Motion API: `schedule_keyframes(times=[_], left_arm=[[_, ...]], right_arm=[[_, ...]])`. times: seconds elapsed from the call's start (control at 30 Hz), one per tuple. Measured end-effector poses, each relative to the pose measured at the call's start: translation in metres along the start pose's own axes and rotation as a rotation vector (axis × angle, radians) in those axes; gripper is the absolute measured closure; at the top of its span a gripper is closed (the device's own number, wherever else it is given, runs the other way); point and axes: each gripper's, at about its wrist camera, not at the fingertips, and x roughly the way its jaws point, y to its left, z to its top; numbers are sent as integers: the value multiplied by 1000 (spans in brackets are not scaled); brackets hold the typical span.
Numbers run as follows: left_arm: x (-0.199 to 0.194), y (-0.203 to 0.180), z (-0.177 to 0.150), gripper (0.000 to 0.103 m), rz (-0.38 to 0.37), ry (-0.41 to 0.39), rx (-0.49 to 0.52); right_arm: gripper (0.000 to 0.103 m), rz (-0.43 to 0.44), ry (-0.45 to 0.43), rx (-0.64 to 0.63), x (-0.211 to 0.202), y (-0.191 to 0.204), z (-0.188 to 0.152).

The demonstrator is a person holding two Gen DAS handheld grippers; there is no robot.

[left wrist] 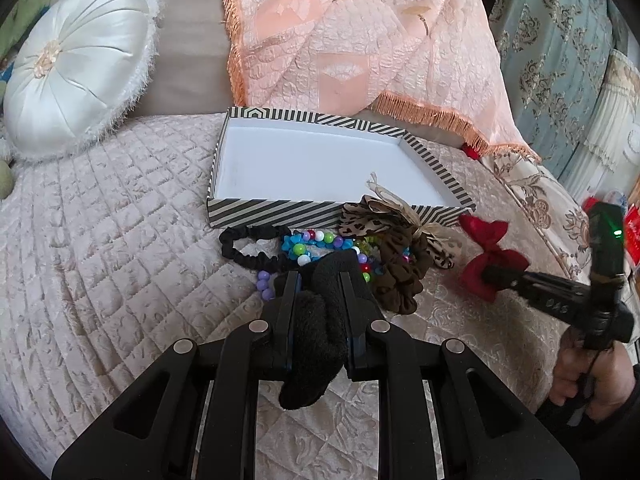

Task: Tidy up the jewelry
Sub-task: 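Lift black pouch with left tool while right tool lifts red bow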

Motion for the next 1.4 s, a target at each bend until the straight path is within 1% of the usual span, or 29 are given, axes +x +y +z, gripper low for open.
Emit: schedule_keyframes(times=[0.13,0.3,0.47,0.53,0.73,0.8,0.9,1.0,1.27,1.4], left_arm=[[-5,-5,2,87,2,-10,11],[-13,-15,5,87,3,-24,28],[-17,-22,5,87,14,-20,44],[-18,-25,5,87,15,-22,49],[-23,-28,6,87,13,-30,46],[-24,-28,7,87,24,-36,45],[-24,-27,6,87,36,-36,36],[-24,-26,6,87,50,-43,32],[-26,-24,6,87,42,-54,18],[-23,-22,6,87,41,-40,10]], right_arm=[[88,39,-35,-24,-16,10,1],[88,61,-47,-81,-26,27,-1],[88,12,-63,-161,-31,48,-7],[88,-51,-80,-195,-32,56,-9],[88,-94,-91,-286,-29,73,-16],[88,-78,-100,-288,-29,74,-17],[88,-106,-106,-313,-28,78,-19],[88,-110,-110,-324,-29,81,-20],[88,-126,-103,-344,-27,83,-20],[88,-121,-100,-341,-27,82,-20]])
